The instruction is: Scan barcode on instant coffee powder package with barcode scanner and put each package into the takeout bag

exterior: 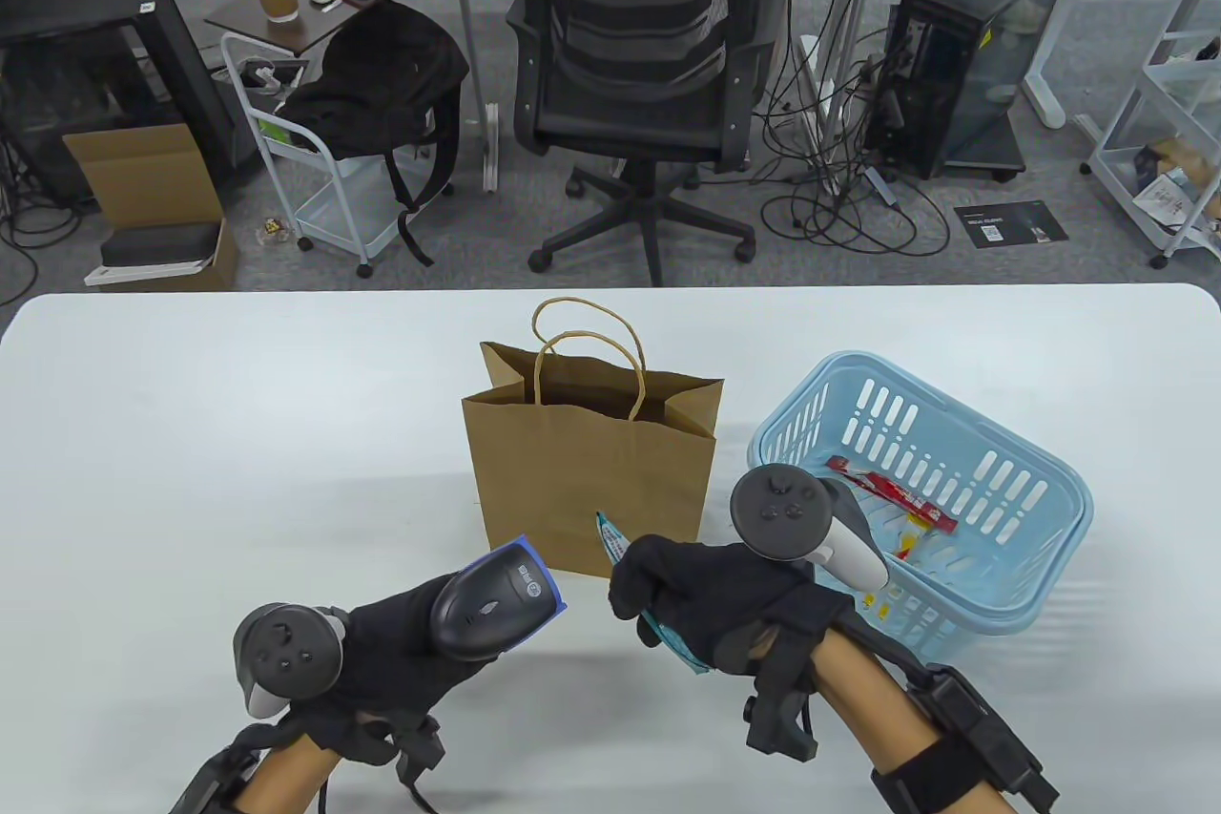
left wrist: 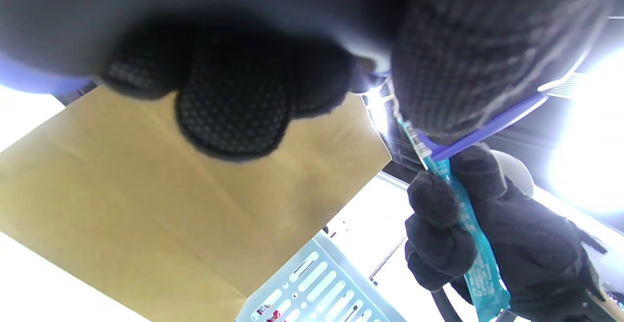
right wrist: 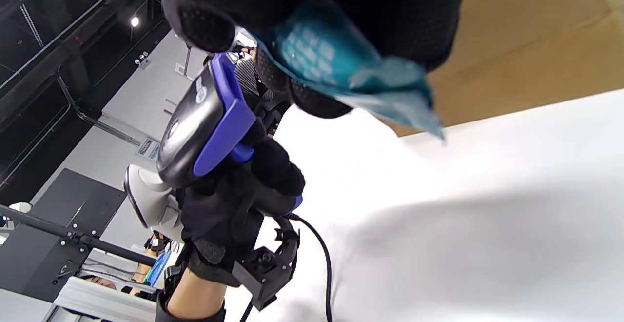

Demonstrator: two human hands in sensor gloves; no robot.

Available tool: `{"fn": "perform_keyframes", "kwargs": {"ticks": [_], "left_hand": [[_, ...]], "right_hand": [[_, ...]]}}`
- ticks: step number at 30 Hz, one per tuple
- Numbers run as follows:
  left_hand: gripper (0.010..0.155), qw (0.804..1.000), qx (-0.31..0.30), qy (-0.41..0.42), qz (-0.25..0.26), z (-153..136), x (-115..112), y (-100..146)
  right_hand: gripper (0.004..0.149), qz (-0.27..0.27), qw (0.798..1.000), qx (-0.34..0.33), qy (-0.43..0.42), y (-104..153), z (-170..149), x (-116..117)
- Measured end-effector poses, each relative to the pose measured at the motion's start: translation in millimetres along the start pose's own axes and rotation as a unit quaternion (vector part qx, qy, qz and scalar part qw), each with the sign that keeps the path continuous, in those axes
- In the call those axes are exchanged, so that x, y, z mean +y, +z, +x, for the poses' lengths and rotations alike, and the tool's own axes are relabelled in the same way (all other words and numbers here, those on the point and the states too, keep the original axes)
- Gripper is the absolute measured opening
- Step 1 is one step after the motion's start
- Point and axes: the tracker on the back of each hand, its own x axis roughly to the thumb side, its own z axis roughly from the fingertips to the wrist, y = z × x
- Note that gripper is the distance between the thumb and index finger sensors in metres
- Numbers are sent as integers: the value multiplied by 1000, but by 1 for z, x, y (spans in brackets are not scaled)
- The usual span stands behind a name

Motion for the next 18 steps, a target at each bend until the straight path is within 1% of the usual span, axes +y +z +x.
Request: {"fn": "perform_keyframes", "kwargs": {"ticks": [4,8,18], "left_hand": [[58,1000,-1,12,-2,1,-1,0],[58,1000,-3,13,-4,0,-1,0],[58,1000,-3,14,-4,1,0,0]], "right_hand": [[39,20,1000,6,8,-6,0,8],[39,25,1000,6,9,-10,-1,13],[38,26,1000,2,9,-13,1,14]]}}
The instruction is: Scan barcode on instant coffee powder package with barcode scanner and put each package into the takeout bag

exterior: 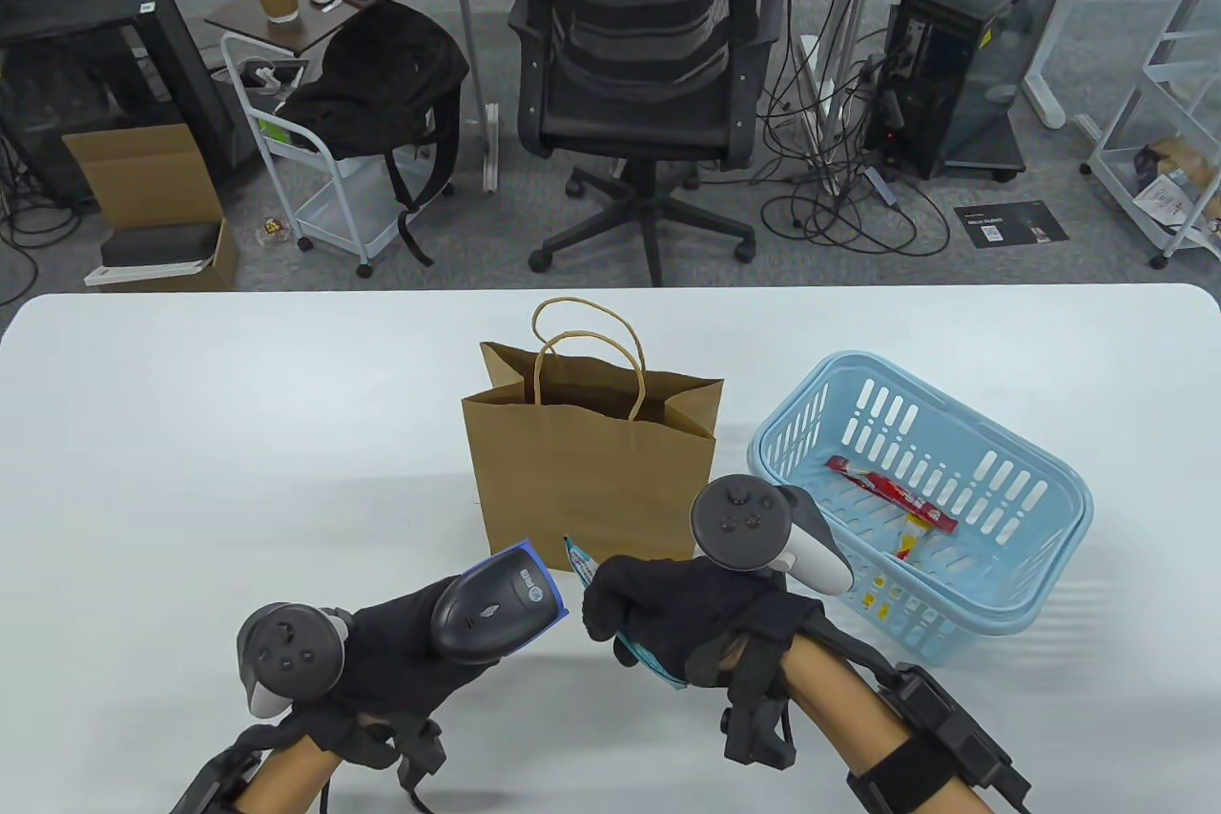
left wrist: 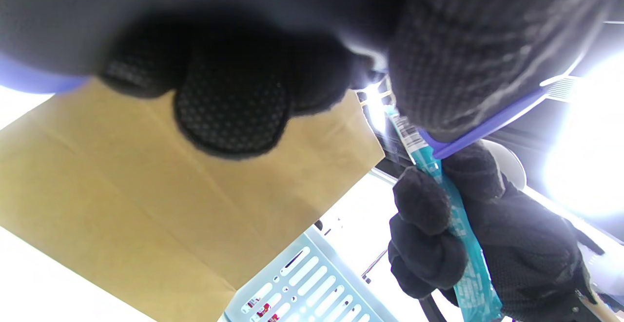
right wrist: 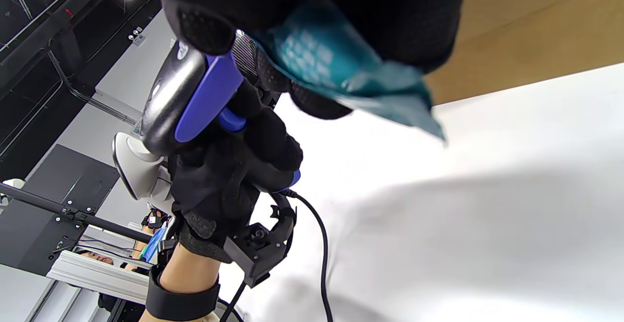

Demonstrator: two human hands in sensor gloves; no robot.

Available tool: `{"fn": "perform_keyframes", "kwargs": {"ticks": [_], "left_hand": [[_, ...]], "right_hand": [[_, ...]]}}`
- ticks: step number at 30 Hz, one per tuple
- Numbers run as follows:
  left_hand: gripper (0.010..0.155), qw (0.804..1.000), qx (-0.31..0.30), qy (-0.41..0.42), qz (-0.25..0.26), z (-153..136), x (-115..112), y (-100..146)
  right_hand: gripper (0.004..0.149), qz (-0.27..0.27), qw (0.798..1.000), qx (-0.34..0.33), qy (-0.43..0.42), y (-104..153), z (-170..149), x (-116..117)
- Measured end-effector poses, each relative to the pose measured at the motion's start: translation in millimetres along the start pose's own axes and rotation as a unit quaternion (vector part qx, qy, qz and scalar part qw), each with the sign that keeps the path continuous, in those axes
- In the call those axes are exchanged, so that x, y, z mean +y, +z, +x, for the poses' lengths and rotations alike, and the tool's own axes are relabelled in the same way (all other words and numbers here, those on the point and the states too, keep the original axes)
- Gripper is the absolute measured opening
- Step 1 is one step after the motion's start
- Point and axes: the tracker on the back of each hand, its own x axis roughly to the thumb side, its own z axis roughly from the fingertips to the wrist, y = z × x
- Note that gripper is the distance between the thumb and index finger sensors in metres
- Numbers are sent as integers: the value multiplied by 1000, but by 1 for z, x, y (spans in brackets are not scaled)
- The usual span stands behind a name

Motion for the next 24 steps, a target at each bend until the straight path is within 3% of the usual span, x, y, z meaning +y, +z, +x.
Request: {"fn": "perform_keyframes", "kwargs": {"ticks": [7,14,19,24], "left_hand": [[59,1000,14,-11,20,-2,6,1],[60,993,70,27,92,-18,33,4],[60,987,96,55,120,-26,45,5],[60,985,105,60,121,-30,45,5]], "right_hand": [[38,-34,999,-20,-3,4,4,-5],[40,-135,988,-75,9,23,32,-34],[43,-251,960,-122,-4,49,56,-60],[48,-361,925,-114,33,68,68,-79]]}}
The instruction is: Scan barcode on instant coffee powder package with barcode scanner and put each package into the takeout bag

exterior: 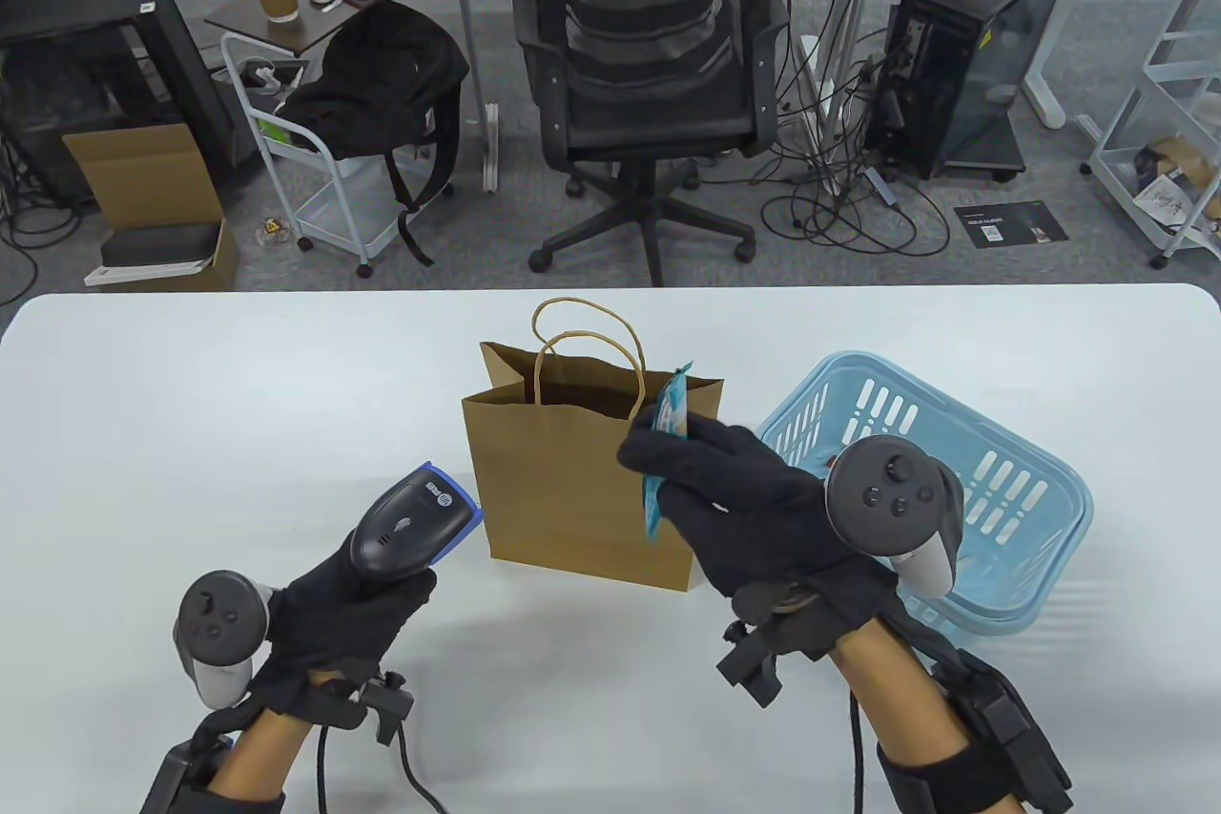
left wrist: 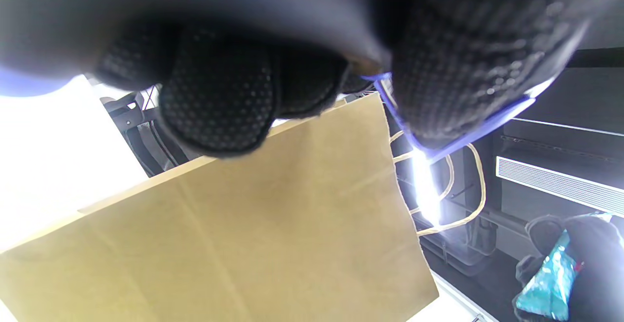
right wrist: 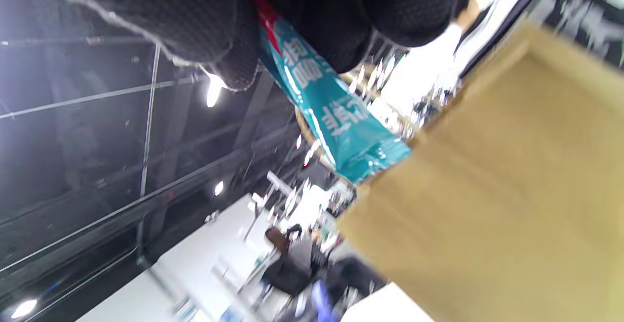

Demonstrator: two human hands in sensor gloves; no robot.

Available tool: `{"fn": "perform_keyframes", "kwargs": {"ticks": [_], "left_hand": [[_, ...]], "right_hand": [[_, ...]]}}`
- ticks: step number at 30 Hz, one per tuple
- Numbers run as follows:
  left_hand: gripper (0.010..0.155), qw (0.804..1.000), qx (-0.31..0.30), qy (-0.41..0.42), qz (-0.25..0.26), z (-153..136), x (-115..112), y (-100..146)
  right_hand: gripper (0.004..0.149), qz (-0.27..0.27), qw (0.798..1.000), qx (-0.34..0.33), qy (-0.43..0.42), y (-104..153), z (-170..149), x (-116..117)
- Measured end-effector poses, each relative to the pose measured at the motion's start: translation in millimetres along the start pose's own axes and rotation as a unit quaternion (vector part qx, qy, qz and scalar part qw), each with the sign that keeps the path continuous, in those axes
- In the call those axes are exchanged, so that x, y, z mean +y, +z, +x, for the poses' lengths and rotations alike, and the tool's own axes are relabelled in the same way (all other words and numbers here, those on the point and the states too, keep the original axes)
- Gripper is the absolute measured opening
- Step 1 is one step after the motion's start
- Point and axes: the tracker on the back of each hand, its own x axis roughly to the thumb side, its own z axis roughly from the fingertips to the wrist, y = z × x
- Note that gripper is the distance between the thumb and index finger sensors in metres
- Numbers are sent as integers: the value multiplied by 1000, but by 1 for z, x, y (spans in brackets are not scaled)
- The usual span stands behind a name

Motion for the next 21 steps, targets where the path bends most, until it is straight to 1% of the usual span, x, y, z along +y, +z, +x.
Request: {"fn": "perform_keyframes", "kwargs": {"ticks": [1,5,9,11,15,21], "left_hand": [[60,1000,1,-2,-1,0,-1,0],[60,1000,-1,-5,-5,-1,-2,0],[60,1000,-3,-4,-4,-1,-1,0],[60,1000,-4,-3,-3,0,-1,0],[60,1000,-6,-2,-2,0,-1,0],[60,1000,-10,-1,-3,1,-1,0]], "right_hand": [[50,-22,1000,0,13,0,1,-4],[57,-44,999,0,17,-3,-3,-9],[57,-53,998,7,25,-8,-12,-6],[59,-55,998,18,39,-12,-17,-5],[60,-54,998,29,32,-19,-30,1],[61,-43,998,39,34,-29,-36,12]]}}
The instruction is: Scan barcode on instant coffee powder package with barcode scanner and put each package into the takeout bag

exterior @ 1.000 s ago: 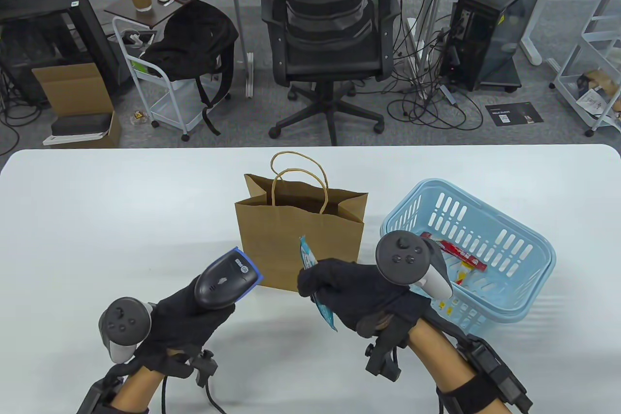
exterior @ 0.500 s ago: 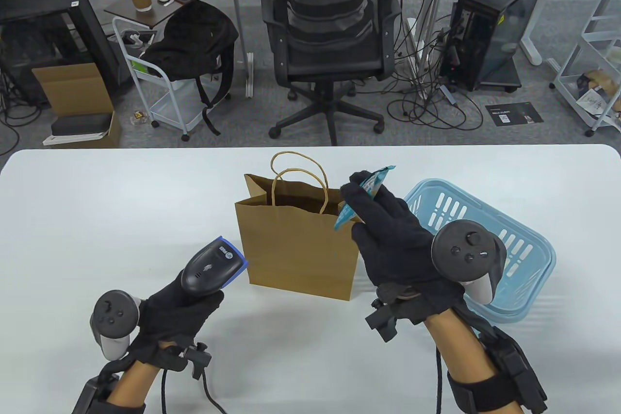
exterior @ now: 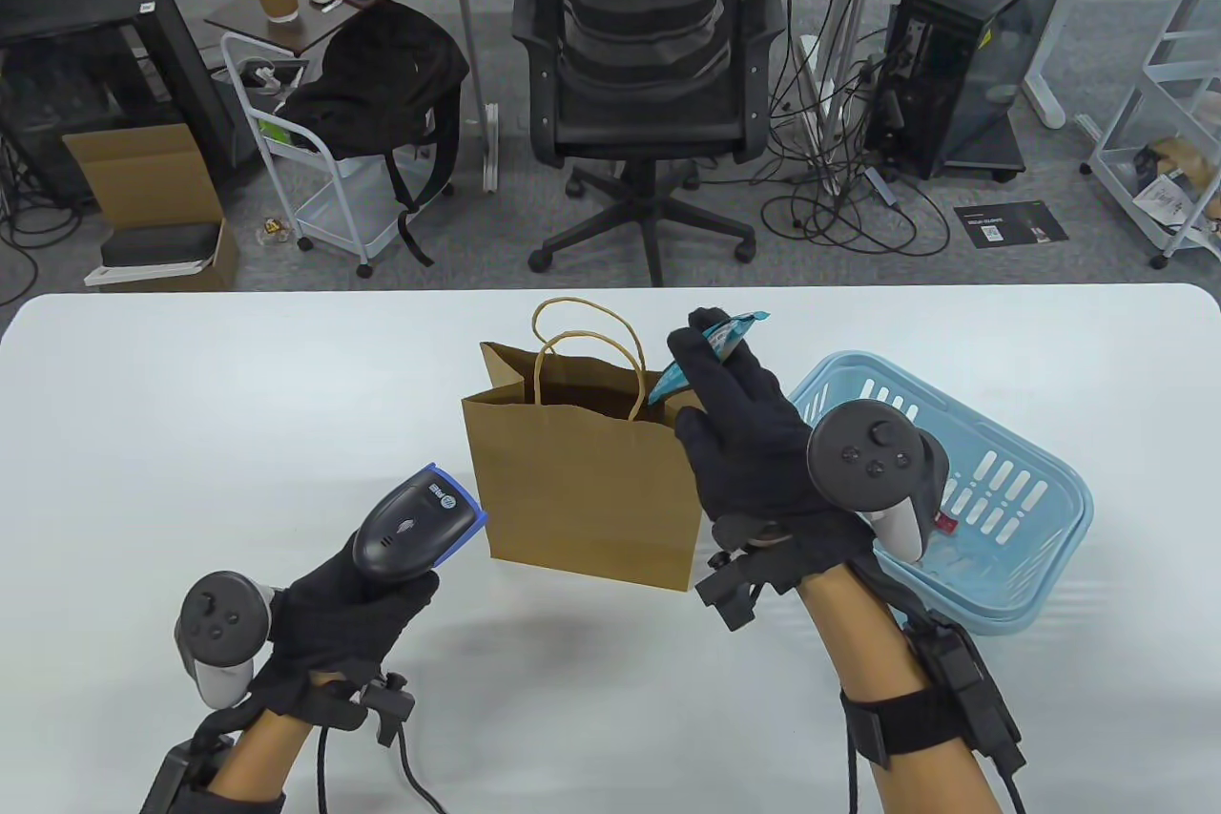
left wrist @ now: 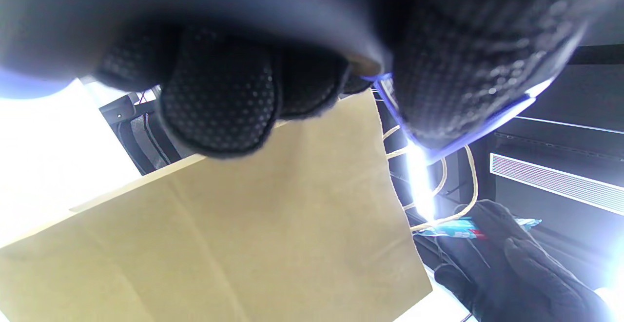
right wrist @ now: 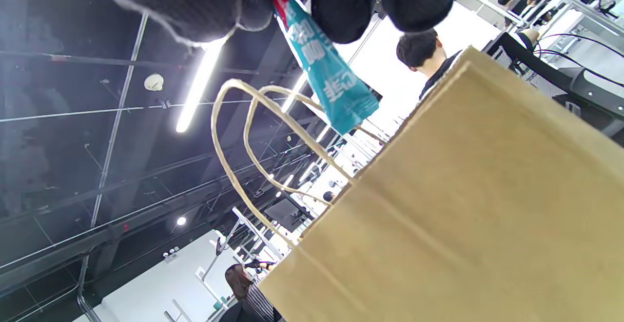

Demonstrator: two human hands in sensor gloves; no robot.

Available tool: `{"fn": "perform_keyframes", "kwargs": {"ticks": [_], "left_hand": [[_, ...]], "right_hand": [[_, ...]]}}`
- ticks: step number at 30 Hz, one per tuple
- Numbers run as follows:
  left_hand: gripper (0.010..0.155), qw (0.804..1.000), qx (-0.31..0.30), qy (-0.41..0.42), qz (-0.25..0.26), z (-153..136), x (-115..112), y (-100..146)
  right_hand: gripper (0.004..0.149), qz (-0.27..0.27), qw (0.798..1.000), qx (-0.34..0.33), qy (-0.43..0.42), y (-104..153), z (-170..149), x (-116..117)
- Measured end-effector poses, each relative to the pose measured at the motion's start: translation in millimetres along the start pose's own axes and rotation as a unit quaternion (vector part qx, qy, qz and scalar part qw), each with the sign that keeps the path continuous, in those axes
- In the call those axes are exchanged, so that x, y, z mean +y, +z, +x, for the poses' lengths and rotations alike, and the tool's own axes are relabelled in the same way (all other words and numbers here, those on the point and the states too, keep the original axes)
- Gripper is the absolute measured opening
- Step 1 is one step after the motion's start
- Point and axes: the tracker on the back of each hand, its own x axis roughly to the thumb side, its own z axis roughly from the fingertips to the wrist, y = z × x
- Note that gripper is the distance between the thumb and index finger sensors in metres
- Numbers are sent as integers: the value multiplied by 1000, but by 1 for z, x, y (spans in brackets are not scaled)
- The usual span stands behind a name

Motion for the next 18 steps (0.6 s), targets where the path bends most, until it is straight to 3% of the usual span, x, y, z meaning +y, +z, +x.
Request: {"fn": "perform_keyframes", "kwargs": {"ticks": [18], "left_hand": [[60,1000,-8,-9,-6,1,-2,1]], "right_hand": [[61,58,986,7,156,-5,-12,22]]}}
